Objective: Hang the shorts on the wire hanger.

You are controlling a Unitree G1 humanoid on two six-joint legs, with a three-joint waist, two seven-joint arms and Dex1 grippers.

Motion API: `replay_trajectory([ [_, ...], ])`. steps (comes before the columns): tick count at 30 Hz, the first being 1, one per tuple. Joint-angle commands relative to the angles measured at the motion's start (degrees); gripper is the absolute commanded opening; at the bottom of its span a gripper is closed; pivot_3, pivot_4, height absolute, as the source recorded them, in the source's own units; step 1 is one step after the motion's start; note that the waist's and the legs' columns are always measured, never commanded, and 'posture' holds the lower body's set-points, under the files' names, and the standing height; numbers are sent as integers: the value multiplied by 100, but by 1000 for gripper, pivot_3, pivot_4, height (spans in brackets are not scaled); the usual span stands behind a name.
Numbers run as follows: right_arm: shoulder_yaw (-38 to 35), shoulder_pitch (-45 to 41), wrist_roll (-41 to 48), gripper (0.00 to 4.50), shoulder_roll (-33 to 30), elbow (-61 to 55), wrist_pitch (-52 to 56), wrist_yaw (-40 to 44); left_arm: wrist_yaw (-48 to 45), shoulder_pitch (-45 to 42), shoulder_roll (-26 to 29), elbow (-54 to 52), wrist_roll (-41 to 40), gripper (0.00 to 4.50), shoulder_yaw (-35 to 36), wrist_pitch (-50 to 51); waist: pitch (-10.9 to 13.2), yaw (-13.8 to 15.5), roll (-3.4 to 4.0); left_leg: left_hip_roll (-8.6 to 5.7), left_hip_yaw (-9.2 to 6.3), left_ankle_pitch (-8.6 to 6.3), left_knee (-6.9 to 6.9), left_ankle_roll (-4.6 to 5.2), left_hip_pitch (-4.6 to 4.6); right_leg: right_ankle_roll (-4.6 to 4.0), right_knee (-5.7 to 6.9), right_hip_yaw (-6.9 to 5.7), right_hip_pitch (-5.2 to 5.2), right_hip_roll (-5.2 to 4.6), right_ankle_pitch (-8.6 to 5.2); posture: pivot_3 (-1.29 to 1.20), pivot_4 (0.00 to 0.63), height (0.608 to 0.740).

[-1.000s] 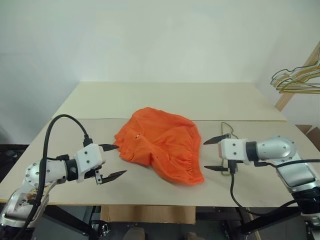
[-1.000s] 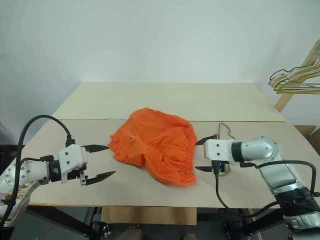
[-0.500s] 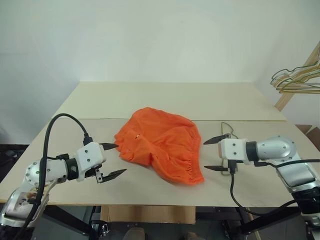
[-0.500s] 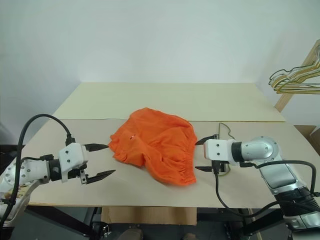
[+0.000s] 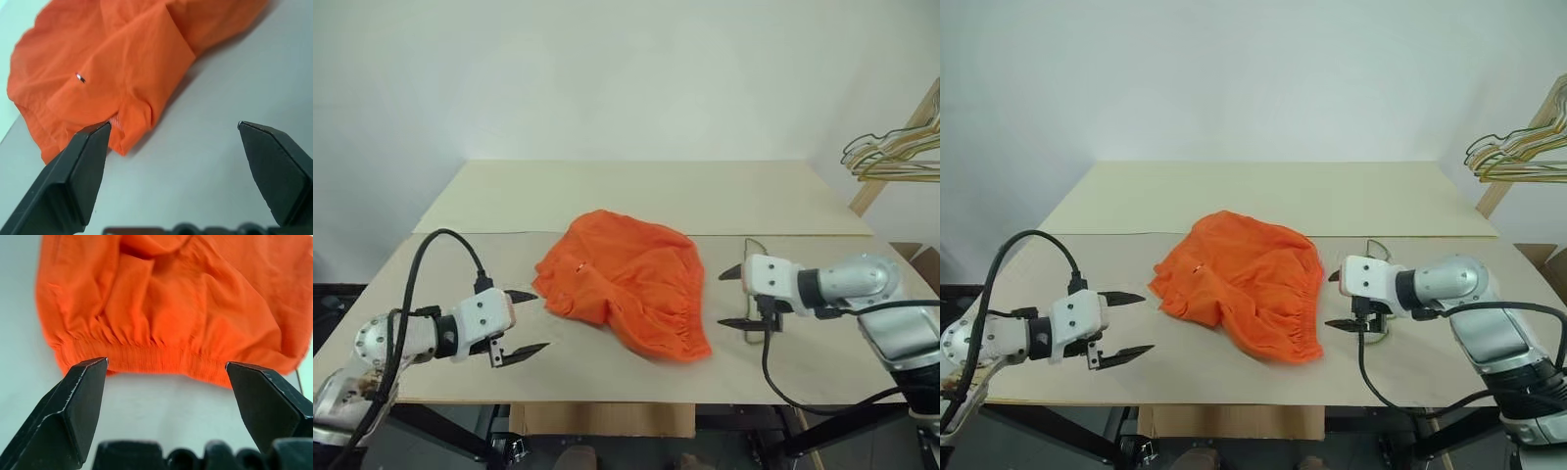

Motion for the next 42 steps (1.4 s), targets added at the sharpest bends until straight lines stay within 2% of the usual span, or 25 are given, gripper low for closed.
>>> replay_trajectory([
  [1, 77, 338, -66, 4471, -43, -505, -660, 28, -121, -119, 132, 102, 40, 4500, 24, -176, 0, -6, -1, 0, 0, 0, 0, 0, -2, 1, -1, 0, 0, 0, -1, 130, 0, 740],
  [5, 495, 784, -925, 4471, -92, -713, -1326, -312, -197, -157, 134, 171, 35, 4500, 45, -212, 0, -94, -2, -1, 8, 0, 4, 0, -10, 6, 0, 2, -6, -5, -2, 120, 0, 740],
  [8, 778, 830, -1399, 4471, 141, -628, -1525, -655, -226, -127, 124, 201, -13, 4500, 42, -81, 0, -147, -5, 0, 12, 0, 4, -1, -6, 42, 5, 5, -8, -5, -23, 115, 0, 740],
  [17, 1271, 634, -2397, 4471, 699, -270, -1456, -1227, -293, 315, 395, 667, 184, 4500, 358, -309, 7, -330, -20, -2, 32, 0, 3, -1, 20, 41, 53, 40, -18, 3, -34, 124, 0, 740],
  [20, 1287, 608, -2463, 3619, 771, -198, -1547, -1225, -276, 378, 403, 718, 167, 4500, 434, -356, 8, -339, -21, -2, 35, 0, 3, -1, 20, 41, 55, 44, -20, 4, -34, 128, 0, 740],
  [25, 1328, 574, -2475, 1864, 861, -136, -1665, -1214, -200, 398, 289, 846, 130, 4500, 573, -424, 9, -336, -25, -2, 40, 0, 2, -1, 18, 43, 53, 47, -20, 1, -35, 130, 0, 740],
  [30, 1336, 563, -2438, 85, 931, -118, -1661, -1149, -83, -26, -67, 1262, 60, 4500, 471, -766, 10, -329, -26, -2, 41, 0, 3, -1, 20, 43, 57, 47, -20, 2, -35, 129, 0, 740],
  [36, 1352, 578, -2414, 34, 942, -58, -1742, -1106, -256, -807, -245, 2129, 686, 4500, -359, -1894, 8, -261, -27, -4, 43, 0, 3, -1, 22, 38, 59, 49, -19, 3, -31, 124, 0, 740],
  [38, 1352, 586, -2502, 34, 958, 10, -1804, -1206, -203, -1139, -324, 2514, 988, 4500, -676, -2282, 8, -248, -28, -5, 44, 0, 2, -1, 22, 8, 58, 49, -19, 3, -14, 122, 0, 740],
  [42, 1362, 510, -2684, 34, 1060, 143, -1863, -1391, 48, -1817, -529, 3352, 1573, 4500, -1179, -2894, 6, -251, -32, -8, 46, 0, 3, -1, 19, 4, 57, 52, -19, 3, -10, 118, 0, 740],
])
